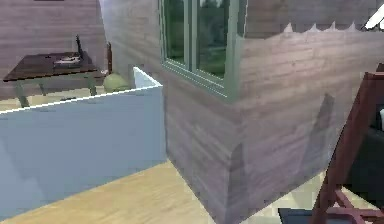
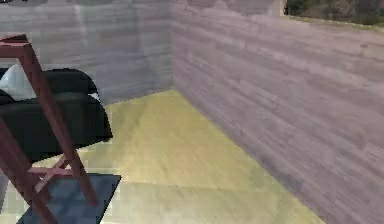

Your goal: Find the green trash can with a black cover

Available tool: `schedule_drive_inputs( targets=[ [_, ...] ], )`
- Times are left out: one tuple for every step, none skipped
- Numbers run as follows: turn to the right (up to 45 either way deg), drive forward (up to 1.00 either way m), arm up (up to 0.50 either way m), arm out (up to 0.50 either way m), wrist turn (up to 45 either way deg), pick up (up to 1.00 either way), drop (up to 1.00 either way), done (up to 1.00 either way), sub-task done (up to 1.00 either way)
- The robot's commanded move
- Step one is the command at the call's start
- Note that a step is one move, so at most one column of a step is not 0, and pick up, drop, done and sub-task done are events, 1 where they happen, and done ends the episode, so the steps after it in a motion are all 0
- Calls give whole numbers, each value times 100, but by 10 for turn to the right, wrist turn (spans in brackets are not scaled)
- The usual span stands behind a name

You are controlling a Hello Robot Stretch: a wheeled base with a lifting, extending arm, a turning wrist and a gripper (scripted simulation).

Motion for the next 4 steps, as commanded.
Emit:
schedule_drive_inputs(
  targets=[
    [-450,0,0,0,0,0,0,0,0],
    [-450,0,0,0,0,0,0,0,0],
    [0,100,0,0,0,0,0,0,0],
    [0,100,0,0,0,0,0,0,0]
  ],
)
